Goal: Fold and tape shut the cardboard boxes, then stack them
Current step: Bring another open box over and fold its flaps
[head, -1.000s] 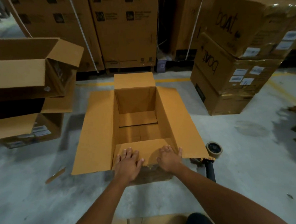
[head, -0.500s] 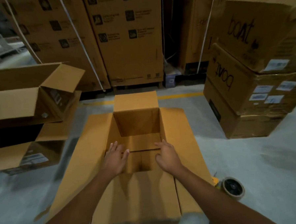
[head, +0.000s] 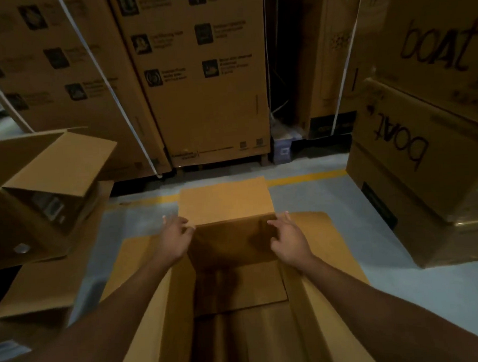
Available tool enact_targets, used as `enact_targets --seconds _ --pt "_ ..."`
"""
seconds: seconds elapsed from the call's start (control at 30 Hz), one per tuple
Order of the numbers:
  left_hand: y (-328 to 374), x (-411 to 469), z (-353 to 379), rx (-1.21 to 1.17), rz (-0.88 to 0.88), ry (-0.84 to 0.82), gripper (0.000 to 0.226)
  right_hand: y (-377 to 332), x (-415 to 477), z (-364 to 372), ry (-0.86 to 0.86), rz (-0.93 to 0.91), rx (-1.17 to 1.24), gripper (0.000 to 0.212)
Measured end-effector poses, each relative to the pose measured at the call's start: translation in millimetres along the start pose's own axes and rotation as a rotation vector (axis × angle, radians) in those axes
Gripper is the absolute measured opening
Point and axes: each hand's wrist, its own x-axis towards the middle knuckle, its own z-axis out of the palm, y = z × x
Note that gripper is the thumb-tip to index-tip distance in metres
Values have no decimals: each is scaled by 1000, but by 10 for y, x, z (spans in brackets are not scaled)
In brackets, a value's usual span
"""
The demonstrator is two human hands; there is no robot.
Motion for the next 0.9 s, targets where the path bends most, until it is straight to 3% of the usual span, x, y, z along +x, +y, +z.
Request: enact_targets --seconds 0.1,0.2,0.3,0.47,0.53,0.6,0.63,0.73,0.8,0.9 --pt "-213 333 106 -469 -240 50 50 30 265 111 66 -33 -101 66" --pt "-564 700 369 -692 -320 47 67 79 547 234 93 144 86 78" --pt "-248 522 283 -832 -310 37 49 164 686 259 145 252 318 67" --pt "-187 449 265 -1044 -329 227 32 182 574 272 221 261 746 49" --pt "-234 401 222 -1089 -348 244 30 250 582 301 285 305 962 51" --pt "-310 365 162 -1102 -306 138 39 372 605 358 290 314 1039 71" --pt "-318 342 119 -1103 -280 70 43 381 589 349 283 301 1044 72" --pt "-402 337 25 -1088 -251 -100 38 316 556 285 301 272 999 61" --pt "-500 361 21 -927 -204 -168 15 235 498 218 344 171 930 39" --pt "-643 350 44 -662 -97 -154 7 216 382 143 384 85 827 27"
